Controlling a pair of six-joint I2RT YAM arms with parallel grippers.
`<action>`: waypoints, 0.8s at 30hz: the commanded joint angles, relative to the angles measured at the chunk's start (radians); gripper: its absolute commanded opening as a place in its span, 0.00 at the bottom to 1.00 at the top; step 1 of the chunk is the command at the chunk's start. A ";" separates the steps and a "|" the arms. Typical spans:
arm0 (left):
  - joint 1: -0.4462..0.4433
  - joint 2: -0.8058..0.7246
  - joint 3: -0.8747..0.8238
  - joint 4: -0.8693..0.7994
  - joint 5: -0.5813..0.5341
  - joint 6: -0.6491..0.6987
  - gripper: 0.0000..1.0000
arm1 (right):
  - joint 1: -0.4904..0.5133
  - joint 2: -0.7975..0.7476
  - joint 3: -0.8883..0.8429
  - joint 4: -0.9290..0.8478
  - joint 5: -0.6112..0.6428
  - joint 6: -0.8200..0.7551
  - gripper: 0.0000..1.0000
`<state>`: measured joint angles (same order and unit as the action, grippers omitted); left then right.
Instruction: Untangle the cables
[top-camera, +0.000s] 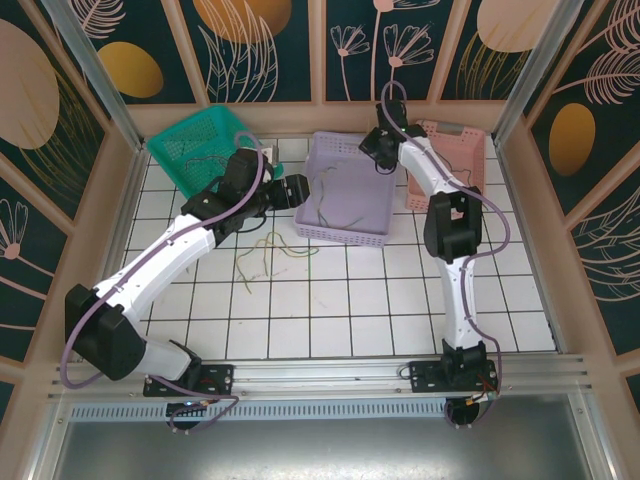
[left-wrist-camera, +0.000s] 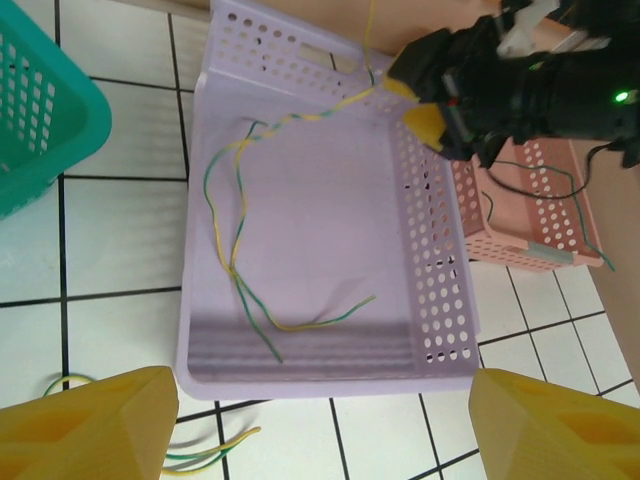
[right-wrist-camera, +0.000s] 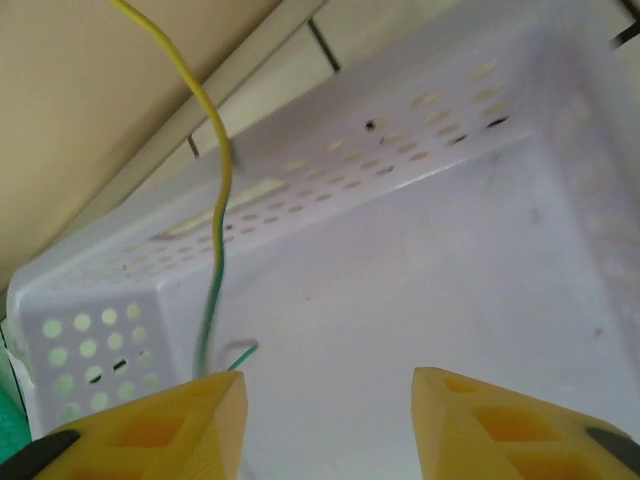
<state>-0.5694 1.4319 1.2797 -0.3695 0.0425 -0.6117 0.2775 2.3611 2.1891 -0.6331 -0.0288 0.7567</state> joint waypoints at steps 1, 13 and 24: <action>0.006 0.029 0.041 -0.055 -0.017 -0.033 0.77 | 0.002 -0.032 0.068 -0.057 0.040 -0.033 0.50; 0.029 0.041 0.046 -0.108 -0.078 -0.089 0.74 | -0.007 -0.192 -0.022 -0.018 0.081 -0.074 0.33; 0.034 0.015 0.039 -0.085 -0.087 -0.140 0.73 | -0.022 -0.006 0.067 0.074 -0.218 0.008 0.48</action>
<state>-0.5419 1.4792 1.3060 -0.4538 -0.0353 -0.7284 0.2649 2.2776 2.2623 -0.5835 -0.1329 0.7048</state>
